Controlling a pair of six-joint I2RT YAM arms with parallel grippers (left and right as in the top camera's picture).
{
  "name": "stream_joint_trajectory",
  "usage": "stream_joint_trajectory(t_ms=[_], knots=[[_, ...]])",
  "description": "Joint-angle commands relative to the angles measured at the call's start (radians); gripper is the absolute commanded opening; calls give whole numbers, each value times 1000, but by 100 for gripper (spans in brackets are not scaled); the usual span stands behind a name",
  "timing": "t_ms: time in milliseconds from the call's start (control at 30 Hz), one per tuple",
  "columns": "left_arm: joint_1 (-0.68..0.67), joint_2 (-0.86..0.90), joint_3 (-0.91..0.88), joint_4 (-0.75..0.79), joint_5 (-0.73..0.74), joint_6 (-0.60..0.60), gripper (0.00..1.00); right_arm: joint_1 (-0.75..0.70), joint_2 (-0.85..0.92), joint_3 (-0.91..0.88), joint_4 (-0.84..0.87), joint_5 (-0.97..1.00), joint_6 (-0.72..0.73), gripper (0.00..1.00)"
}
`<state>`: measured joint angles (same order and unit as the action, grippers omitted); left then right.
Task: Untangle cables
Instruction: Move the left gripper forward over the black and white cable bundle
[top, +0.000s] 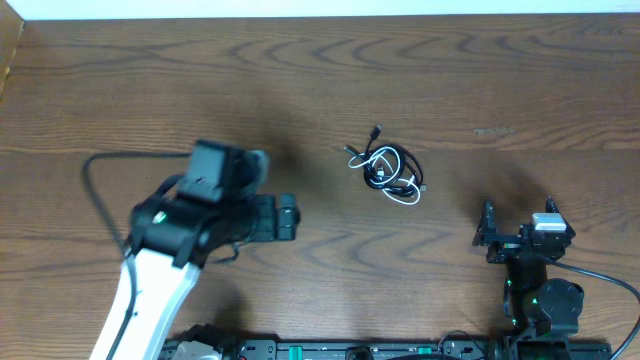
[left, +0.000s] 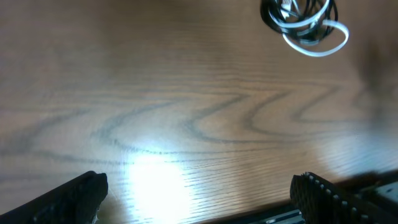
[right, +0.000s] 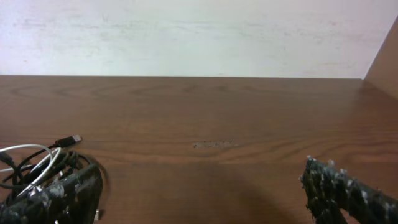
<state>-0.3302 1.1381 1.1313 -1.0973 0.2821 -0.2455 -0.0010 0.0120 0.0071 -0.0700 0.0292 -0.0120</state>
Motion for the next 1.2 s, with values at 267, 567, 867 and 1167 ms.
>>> stream_joint_trajectory(t_ms=[267,567,867,1167], knots=[[-226,293,118,244,-171,95,99,-7,-6,-2,-3,-2,-12,99],[-250,438,118,487,-171,95,96,-7,-6,-2,-3,-3,-12,99],[-250,496,118,493,-110,95,93,-7,-6,-2,-3,-3,-12,99],[-250,508,116,526,-110,95,93,-7,-6,-2,-3,-3,-12,99]])
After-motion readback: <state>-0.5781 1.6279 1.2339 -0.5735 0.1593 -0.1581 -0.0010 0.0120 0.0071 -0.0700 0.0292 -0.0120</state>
